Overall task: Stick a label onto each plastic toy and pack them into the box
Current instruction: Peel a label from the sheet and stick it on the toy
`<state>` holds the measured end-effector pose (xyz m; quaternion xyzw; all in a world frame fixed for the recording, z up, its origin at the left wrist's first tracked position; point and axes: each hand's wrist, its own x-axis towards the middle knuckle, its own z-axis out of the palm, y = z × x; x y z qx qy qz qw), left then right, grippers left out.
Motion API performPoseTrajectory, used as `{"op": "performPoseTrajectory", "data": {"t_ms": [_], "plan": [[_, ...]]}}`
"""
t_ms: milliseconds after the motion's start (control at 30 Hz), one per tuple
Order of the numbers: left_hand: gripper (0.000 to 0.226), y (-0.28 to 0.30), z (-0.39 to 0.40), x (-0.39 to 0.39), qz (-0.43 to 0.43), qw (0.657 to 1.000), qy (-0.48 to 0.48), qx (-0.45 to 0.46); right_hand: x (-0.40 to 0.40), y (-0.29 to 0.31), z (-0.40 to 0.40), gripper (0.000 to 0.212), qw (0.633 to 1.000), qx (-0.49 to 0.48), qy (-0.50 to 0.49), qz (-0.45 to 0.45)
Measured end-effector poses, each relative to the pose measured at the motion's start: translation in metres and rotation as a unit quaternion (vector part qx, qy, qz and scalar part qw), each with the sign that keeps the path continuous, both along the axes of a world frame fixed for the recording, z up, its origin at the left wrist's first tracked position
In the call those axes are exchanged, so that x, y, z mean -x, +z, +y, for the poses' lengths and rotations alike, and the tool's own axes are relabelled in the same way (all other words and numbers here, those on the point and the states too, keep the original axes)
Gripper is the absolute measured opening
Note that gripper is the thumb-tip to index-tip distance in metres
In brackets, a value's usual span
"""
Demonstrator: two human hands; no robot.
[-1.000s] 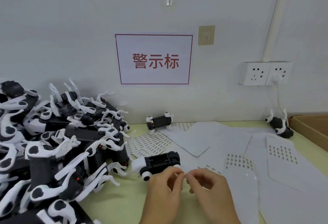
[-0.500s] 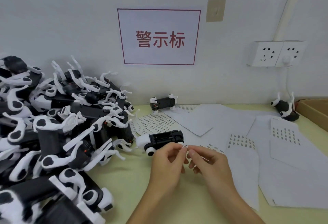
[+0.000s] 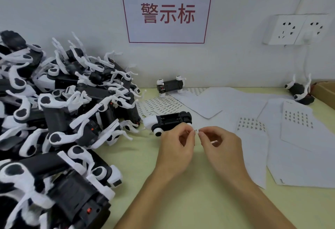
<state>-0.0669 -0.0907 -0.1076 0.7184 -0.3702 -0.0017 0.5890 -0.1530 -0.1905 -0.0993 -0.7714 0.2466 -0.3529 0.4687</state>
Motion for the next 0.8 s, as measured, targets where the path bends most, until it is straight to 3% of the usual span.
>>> {"op": "performPoseTrajectory", "data": {"t_ms": [200,367,467,533,633,733,800], "plan": [[0.013,0.001,0.003,-0.001,-0.051,0.998,-0.018,-0.026,0.004,0.006,-0.004,0.016,0.996,-0.047,0.078,-0.018],[0.017,0.003,0.004,0.003,-0.067,0.997,-0.009,-0.027,0.002,0.002,-0.002,0.014,0.998,-0.041,0.033,-0.018],[0.025,0.008,0.005,0.005,-0.114,0.991,0.054,-0.037,0.001,0.001,-0.002,0.017,1.0,-0.009,0.003,-0.017],[0.03,0.012,0.009,0.0,-0.197,0.971,0.129,-0.028,0.001,0.001,-0.004,0.02,1.0,0.005,0.004,-0.013],[0.046,0.013,0.015,-0.013,-0.259,0.929,0.238,-0.116,0.002,0.0,-0.005,0.018,1.0,0.015,0.018,-0.007],[0.059,0.008,0.02,-0.023,-0.191,0.917,0.233,-0.262,0.002,-0.002,-0.006,0.013,0.999,0.019,0.028,0.005],[0.054,0.004,0.022,-0.026,-0.206,0.903,0.226,-0.302,0.002,-0.004,-0.007,0.011,0.999,0.021,0.033,0.021]]}}
